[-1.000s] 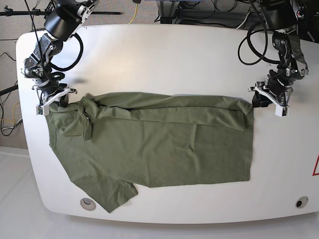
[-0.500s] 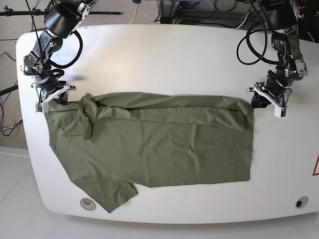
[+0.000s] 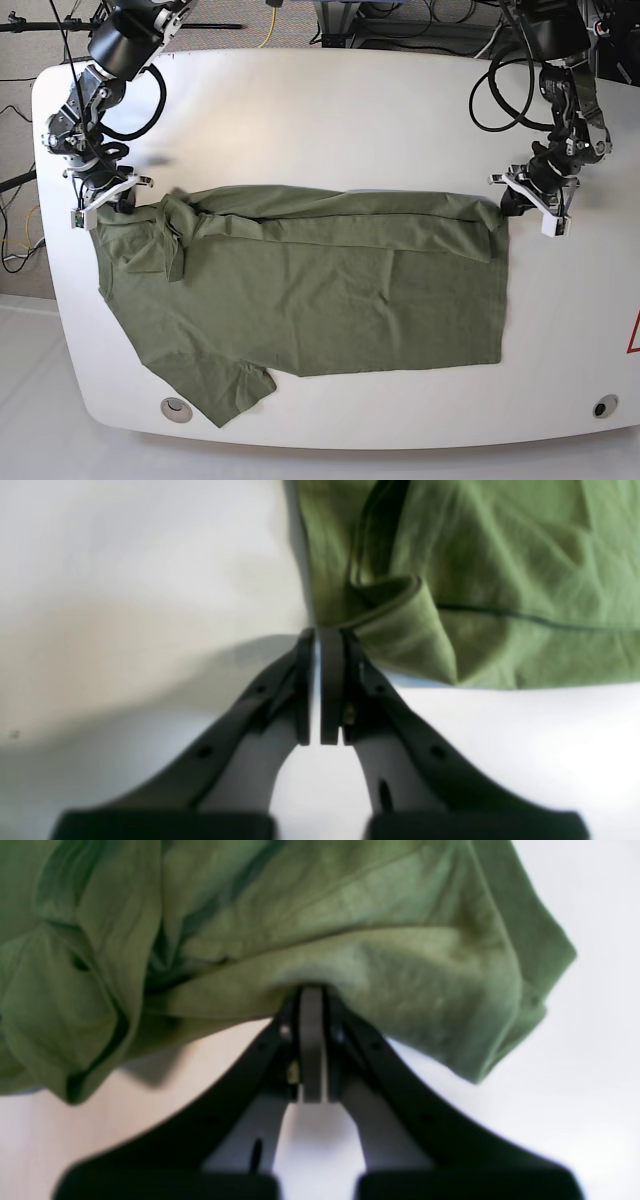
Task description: Fold the T-shirt properly
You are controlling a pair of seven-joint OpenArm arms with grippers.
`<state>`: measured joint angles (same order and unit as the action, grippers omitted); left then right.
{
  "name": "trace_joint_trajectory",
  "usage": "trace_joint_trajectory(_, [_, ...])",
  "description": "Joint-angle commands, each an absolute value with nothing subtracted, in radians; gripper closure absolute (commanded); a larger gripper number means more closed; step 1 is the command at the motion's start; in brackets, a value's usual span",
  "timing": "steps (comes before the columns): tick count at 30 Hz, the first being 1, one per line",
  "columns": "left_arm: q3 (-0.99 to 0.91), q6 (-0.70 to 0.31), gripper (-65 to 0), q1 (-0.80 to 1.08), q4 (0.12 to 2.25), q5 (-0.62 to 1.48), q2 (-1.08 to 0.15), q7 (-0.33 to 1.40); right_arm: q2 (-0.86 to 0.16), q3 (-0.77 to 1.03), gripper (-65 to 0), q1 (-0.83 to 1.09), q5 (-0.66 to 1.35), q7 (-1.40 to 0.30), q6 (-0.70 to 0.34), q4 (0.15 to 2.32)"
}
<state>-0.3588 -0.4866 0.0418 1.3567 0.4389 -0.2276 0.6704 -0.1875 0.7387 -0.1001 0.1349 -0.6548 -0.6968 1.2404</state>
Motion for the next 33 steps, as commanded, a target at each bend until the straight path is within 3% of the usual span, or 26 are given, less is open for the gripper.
trace_joint_trajectory(1, [-0.362, -0.497, -4.1, 0.029, 1.392, 0.453, -0.227, 0.672, -0.201, 0.741, -0.4, -0.116, 0.133, -0.652, -0.698, 1.245])
trace_joint_trajectory(33, [-0.361, -0.486, -1.5, 0.006, 1.313, 0.441, -0.269, 0.645, -0.193, 0.746, -0.3, -0.12, 0.137, -0.646, -0.698, 1.269])
